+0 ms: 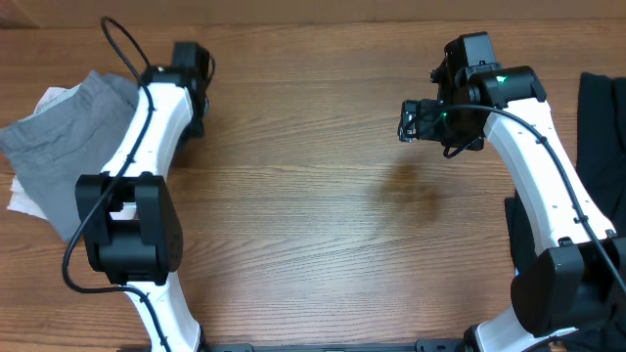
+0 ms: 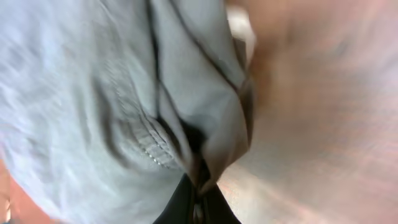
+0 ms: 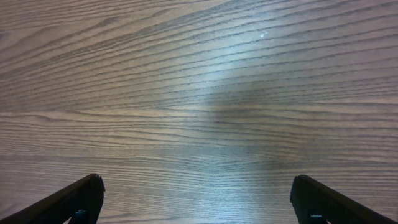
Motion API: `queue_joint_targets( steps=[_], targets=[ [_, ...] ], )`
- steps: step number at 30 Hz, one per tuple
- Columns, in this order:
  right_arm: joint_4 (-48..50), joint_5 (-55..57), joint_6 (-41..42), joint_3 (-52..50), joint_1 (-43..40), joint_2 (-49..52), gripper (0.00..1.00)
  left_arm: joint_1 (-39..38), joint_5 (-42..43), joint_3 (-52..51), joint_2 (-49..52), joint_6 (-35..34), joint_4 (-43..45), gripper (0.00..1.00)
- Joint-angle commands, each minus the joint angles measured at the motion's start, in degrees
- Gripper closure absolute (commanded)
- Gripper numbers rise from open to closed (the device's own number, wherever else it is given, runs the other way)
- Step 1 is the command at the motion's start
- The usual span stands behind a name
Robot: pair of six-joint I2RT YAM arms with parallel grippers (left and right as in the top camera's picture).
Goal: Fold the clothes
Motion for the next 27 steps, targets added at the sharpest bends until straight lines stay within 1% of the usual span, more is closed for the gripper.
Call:
queue_joint_targets(
  steps=[1,4,8,10,13,15,16,17,19,20,22,23,25,26,27],
  targets=[
    [-0.1,0.5,-0.1,1.1,-0.1,-0.5,0.00,1.4,-1.0,10.2,-0.3,-1.3,2.7,0.96],
    [-0.1,0.5,-0.1,1.1,-0.1,-0.5,0.00,2.6,0.8,11.3,-0.3,-2.8,6.4,0.96],
    [-0.2,0.5,-0.1,1.1,-0.1,-0.5,0.00,3.9,4.5,11.2,1.6,-5.1,7.2,0.95],
    [-0.3,0.5,0.0,1.1,-0.1,-0.5,0.00,4.4,5.4,11.2,3.3,-5.1,7.3,0.89],
    [-0.7,0.5,-0.1,1.1,-0.1,-0.5,0.00,4.9,5.4,11.2,5.2,-5.1,7.1,0.86],
    [-1.0,0.5,0.0,1.1,-0.1,-0.5,0.00,5.3,5.4,11.2,6.0,-5.1,7.4,0.81],
    [-1.0,0.5,0.0,1.1,-0.1,-0.5,0.00,5.4,5.5,11.2,6.5,-5.1,8.0,0.81],
    [-1.0,0.5,0.0,1.1,-0.1,-0.5,0.00,5.4,5.6,11.2,6.6,-5.1,8.5,0.78],
    [-1.0,0.5,0.0,1.1,-0.1,-0.5,0.00,5.4,7.1,11.2,6.8,-3.7,10.1,0.56],
    [-1.0,0.5,0.0,1.1,-0.1,-0.5,0.00,5.4,7.8,11.2,6.8,-2.5,10.6,0.48],
    [-1.0,0.5,0.0,1.1,-0.1,-0.5,0.00,5.4,8.6,11.8,6.4,-0.8,10.8,0.46],
    [-1.0,0.5,0.0,1.1,-0.1,-0.5,0.00,5.4,8.5,12.5,6.0,-0.5,10.2,0.39],
    [-1.0,0.5,0.0,1.1,-0.1,-0.5,0.00,5.5,8.5,14.7,5.2,-0.1,7.8,0.19],
    [-1.0,0.5,0.0,1.1,-0.1,-0.5,0.00,5.6,8.6,15.9,4.6,-0.1,6.7,0.12],
    [-1.0,0.5,0.0,1.1,-0.1,-0.5,0.00,5.7,9.0,17.2,4.2,-0.1,5.6,0.09]
  ],
)
